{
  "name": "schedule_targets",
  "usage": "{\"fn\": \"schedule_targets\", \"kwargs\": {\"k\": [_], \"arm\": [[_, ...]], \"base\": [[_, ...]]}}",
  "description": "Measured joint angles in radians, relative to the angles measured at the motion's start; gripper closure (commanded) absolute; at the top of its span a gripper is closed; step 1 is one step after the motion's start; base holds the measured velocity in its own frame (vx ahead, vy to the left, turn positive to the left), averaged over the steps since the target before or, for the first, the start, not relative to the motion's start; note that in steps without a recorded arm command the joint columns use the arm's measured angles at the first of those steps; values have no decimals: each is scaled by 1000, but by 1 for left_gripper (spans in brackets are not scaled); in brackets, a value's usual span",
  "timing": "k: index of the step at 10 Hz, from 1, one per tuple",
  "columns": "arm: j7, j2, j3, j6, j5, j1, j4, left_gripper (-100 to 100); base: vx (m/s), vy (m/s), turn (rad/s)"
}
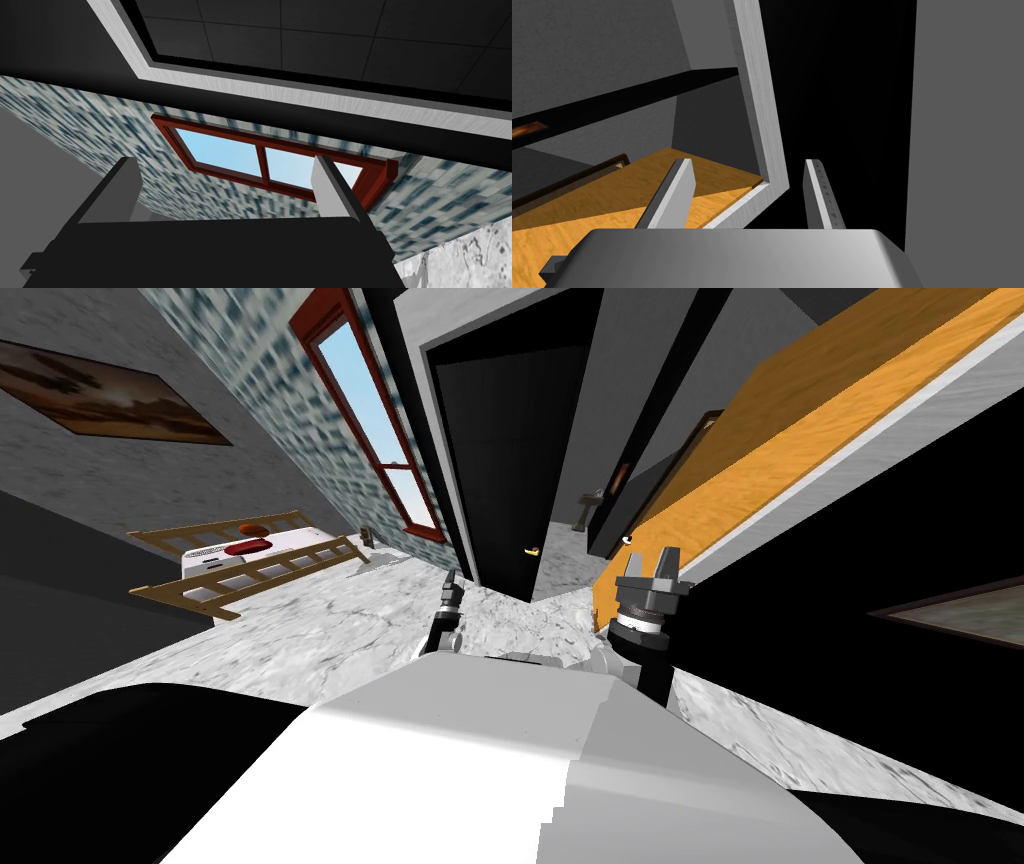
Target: Push the door open
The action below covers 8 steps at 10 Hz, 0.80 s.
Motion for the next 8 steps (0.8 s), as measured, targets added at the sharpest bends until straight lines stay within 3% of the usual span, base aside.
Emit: {"fn": "schedule_targets", "kwargs": {"k": [8], "arm": [[-10, 8, -27, -55, 5, -94, 215, -100]], "base": [[82, -10, -50]]}}
